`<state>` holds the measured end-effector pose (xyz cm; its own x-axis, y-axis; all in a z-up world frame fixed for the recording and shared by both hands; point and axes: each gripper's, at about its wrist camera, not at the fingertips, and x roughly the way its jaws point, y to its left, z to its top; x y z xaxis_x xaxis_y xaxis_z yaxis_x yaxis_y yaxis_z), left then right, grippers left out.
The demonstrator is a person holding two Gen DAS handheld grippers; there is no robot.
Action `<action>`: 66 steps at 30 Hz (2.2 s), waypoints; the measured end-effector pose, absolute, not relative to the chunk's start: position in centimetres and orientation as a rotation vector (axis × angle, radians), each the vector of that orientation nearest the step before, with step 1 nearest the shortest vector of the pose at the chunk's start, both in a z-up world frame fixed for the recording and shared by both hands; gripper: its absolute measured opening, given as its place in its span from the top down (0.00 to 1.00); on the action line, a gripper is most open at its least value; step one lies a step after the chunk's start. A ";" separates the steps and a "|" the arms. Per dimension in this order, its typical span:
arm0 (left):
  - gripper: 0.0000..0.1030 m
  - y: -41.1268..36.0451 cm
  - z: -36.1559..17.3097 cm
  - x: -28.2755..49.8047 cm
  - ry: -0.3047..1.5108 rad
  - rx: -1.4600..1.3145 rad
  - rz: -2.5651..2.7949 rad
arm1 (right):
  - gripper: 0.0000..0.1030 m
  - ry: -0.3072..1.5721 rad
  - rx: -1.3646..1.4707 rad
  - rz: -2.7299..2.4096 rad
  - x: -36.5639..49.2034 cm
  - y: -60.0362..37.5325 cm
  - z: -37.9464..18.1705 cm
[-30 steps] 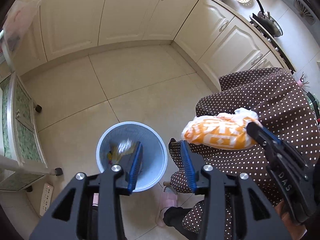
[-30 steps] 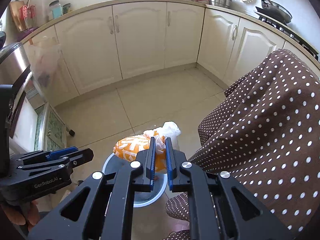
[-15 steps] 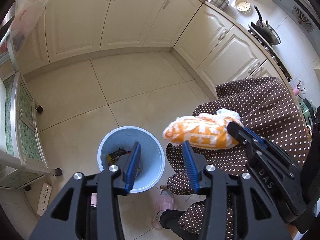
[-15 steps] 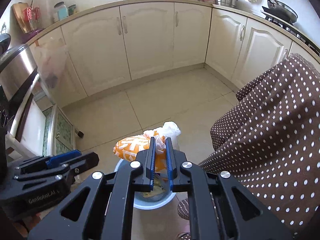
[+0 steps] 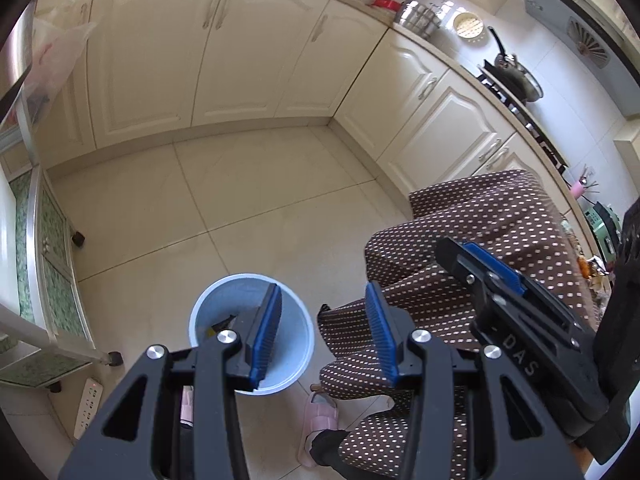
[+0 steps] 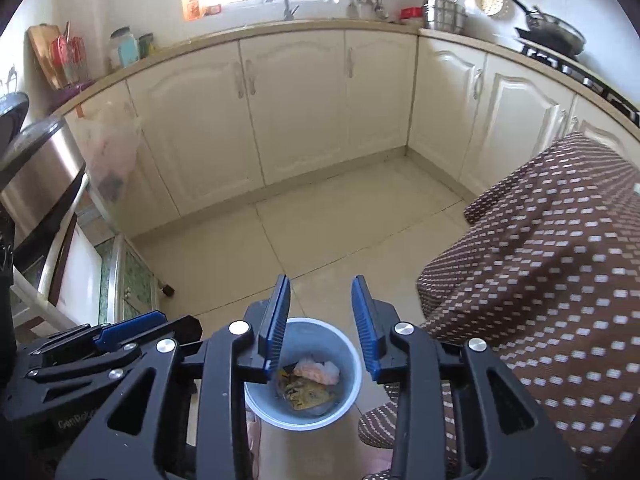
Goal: Collect trash
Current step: 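Swing both tools back toward the table, then grasp the clear plastic bag with the right tool while the left grasps an orange wrapper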
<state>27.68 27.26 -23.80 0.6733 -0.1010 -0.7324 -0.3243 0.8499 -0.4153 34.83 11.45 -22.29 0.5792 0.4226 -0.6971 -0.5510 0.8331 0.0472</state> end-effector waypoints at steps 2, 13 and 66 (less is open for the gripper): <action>0.58 26.2 -22.2 27.5 0.808 -0.539 0.112 | 0.67 0.742 -0.170 0.559 34.4 10.2 -20.9; 0.54 16.9 -13.7 27.4 0.693 -0.393 -0.036 | 0.55 0.563 -0.082 0.443 31.6 -0.8 -11.4; 0.73 -7.1 -12.3 41.1 0.770 -0.070 -0.342 | 0.70 0.698 0.130 0.021 36.7 -29.1 -12.0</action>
